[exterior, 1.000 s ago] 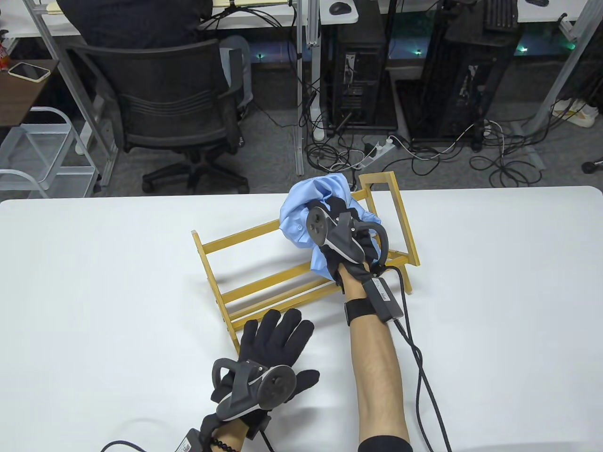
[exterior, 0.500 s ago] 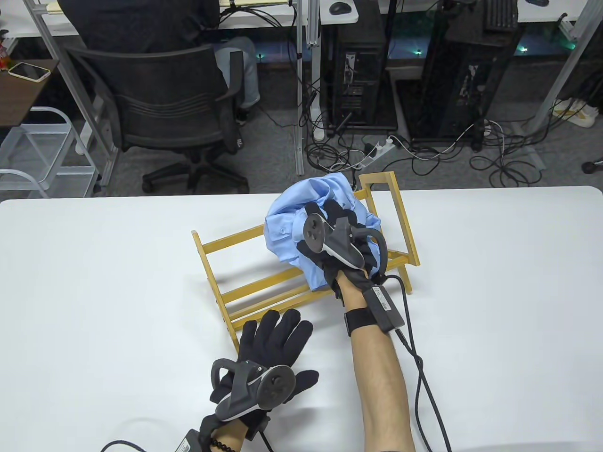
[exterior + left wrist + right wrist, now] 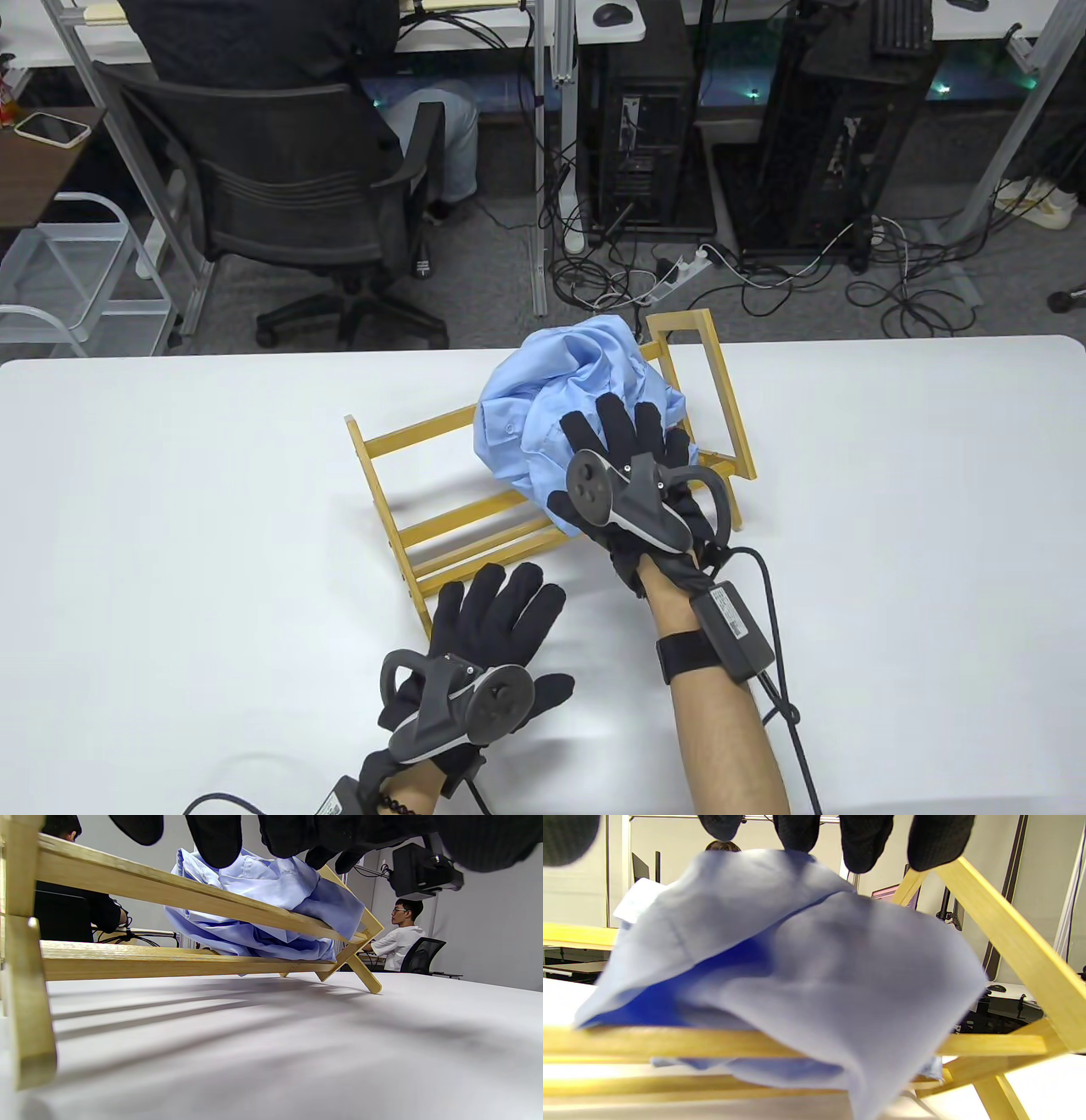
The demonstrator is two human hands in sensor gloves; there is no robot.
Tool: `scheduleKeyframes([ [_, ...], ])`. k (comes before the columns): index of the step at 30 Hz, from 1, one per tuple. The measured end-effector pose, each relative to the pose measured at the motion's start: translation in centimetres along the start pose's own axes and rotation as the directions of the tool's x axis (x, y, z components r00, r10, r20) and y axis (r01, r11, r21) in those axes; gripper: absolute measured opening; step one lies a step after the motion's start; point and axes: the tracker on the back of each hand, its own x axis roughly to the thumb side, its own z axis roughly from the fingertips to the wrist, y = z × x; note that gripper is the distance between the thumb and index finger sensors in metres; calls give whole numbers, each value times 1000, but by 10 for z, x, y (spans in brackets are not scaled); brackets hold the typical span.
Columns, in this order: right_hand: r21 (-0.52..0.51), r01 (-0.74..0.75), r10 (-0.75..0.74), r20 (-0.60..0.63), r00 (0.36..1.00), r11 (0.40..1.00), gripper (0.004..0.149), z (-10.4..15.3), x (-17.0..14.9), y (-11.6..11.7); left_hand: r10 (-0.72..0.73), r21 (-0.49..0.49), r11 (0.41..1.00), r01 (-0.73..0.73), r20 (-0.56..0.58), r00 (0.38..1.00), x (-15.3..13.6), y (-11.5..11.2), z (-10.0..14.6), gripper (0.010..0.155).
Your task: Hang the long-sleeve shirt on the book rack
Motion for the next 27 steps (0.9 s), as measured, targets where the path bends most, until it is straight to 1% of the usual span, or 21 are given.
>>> scheduleKeyframes([
  [5,-13,5,-5,22,1000,1000,90,25,-1,5,-7,-13,1000,7,-7,1000,0,-2,-1,90],
  [10,-14,22,-22,29,999,1000,89,56,-7,10,-3,-7,1000,3,8,1000,0,-3,-1,90],
  [13,3,15,-15,28,999,1000,89,66,-10,12,0,-5,1000,0,8,1000,0,-3,-2,90],
  [19,-16,43,-43,26,999,999,90,82,-15,14,9,-7,1000,-9,-2,1000,-2,-3,-1,90],
  [27,-30,82,-81,29,996,996,91,117,-30,25,-32,-16,999,33,17,999,2,-6,-2,90],
])
